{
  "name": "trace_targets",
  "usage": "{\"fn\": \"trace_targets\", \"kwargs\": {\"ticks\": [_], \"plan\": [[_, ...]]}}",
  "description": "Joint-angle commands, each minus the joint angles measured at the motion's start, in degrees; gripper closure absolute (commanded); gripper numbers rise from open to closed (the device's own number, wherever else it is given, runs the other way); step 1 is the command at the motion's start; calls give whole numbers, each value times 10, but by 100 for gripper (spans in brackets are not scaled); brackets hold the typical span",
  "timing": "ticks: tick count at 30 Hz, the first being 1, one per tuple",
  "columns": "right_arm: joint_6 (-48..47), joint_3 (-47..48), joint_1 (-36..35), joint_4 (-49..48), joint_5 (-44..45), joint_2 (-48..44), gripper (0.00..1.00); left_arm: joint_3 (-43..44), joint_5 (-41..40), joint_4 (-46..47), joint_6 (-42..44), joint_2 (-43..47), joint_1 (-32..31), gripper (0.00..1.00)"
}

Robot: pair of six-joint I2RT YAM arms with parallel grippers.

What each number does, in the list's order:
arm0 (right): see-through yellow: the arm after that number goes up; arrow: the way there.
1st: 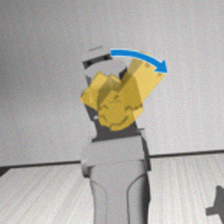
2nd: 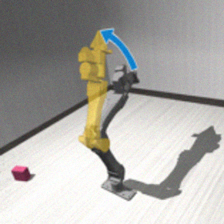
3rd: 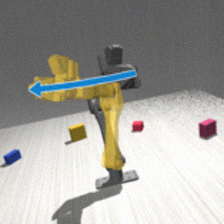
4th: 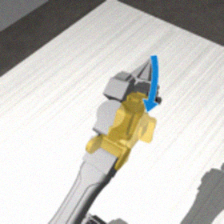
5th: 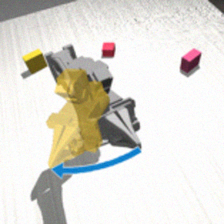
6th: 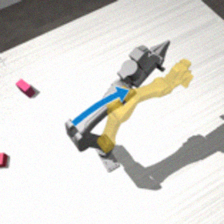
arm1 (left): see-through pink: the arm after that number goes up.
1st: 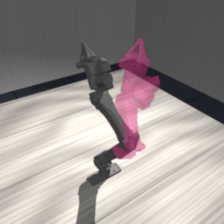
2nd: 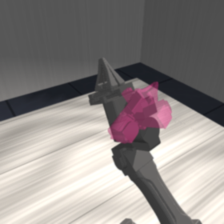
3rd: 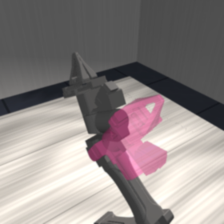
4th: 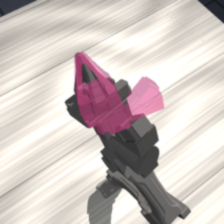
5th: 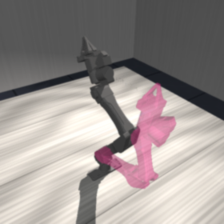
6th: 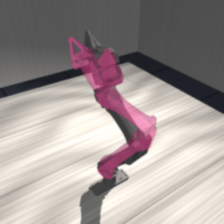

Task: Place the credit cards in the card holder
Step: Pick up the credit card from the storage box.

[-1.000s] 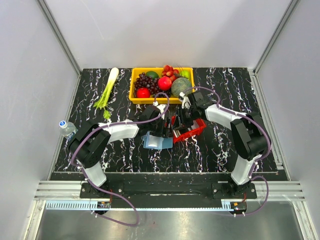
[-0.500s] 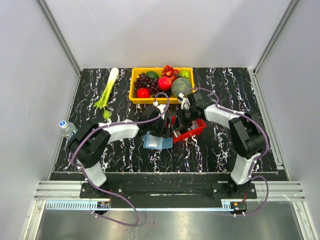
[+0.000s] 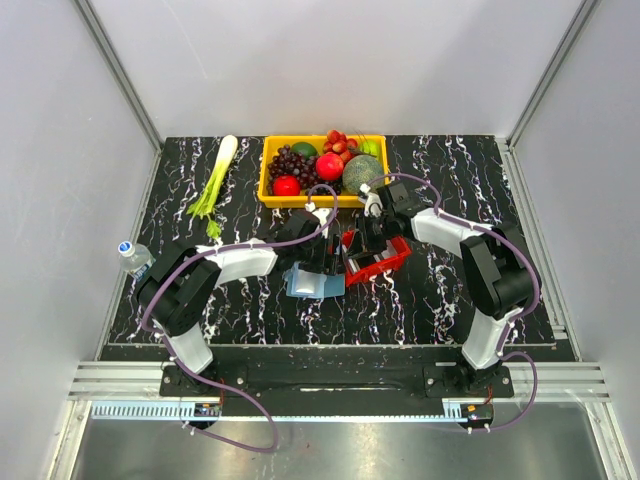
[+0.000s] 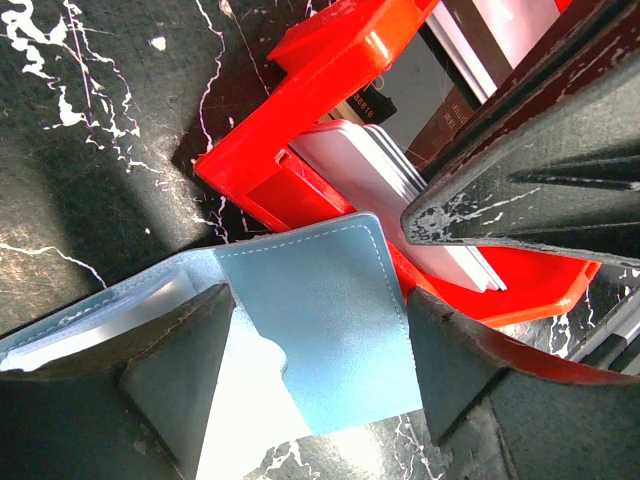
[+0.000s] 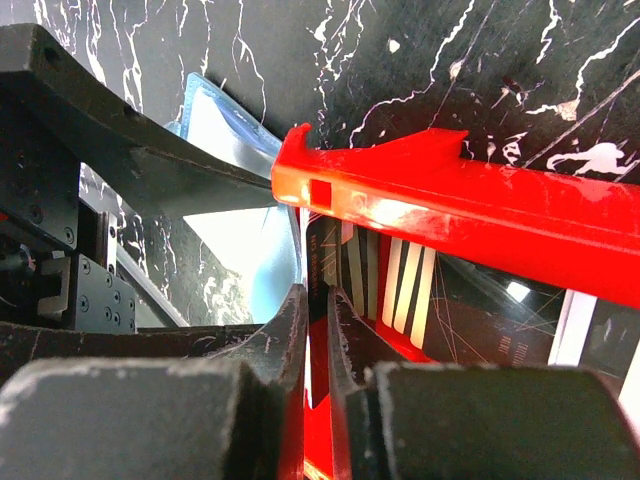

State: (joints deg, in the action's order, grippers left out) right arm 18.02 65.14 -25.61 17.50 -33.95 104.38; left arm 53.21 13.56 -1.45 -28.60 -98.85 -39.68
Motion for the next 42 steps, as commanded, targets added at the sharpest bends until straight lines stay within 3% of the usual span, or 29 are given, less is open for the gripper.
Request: {"fn": "trace_targets", "kwargs": {"ticks": [1,4,10,30,42], "plan": [[8,2,-7,-4,-46,-38,87,7,1,26,-4,6,2,26],[11,0,-8,-3,-58,-37,82,5,1,29,-6,5,1,25],[10,1,-11,-3,-70,-32,85,5,2,29,-6,5,1,25],[14,9,-16,-10,-124,7,77,7,3,28,-5,5,1,25],[21,7,-16,-23,-132,14,78,5,6,27,-6,5,1,25]]}}
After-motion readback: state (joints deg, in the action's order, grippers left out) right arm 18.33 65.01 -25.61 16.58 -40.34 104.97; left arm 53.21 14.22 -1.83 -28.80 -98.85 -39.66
